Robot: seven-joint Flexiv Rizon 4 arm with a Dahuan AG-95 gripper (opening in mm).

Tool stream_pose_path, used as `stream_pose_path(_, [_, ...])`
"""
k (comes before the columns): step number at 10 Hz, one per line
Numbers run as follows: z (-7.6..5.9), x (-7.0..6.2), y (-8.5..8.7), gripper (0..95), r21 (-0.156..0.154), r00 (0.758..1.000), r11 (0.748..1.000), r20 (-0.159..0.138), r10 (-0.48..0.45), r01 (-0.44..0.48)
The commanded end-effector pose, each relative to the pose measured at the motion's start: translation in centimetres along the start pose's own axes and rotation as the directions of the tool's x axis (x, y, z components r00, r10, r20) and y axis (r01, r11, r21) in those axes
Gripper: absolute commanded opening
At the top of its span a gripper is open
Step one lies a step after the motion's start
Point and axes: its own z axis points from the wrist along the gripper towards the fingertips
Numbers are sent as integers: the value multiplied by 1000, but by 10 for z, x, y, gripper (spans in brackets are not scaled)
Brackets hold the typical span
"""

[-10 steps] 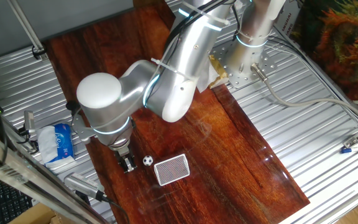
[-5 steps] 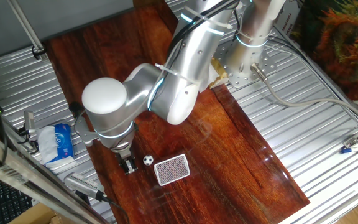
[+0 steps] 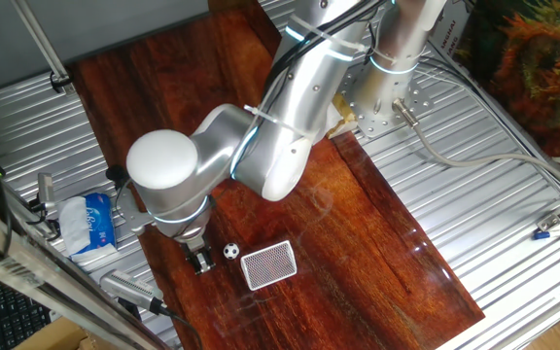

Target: Push the soccer ball into the goal

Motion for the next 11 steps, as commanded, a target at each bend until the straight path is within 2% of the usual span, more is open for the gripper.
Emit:
stream_pose_path(1, [0,1,0,0,-14,1000,1000,3,4,-4])
stream_pose_path(4, [0,1,0,0,-21,1000,1000,10,14,-13])
stream_pose_path(5, [0,1,0,0,-18,1000,1000,18,11,-11])
stream_pose_path(6, [0,1,0,0,-2,1000,1000,23,5,-5])
stream_pose_path(7, [0,1,0,0,6,1000,1000,16,2,-2])
stream_pose_path(10, [0,1,0,0,19,999,1000,-32,11,-11])
stream_pose_path(11, [0,1,0,0,19,999,1000,-32,11,-11])
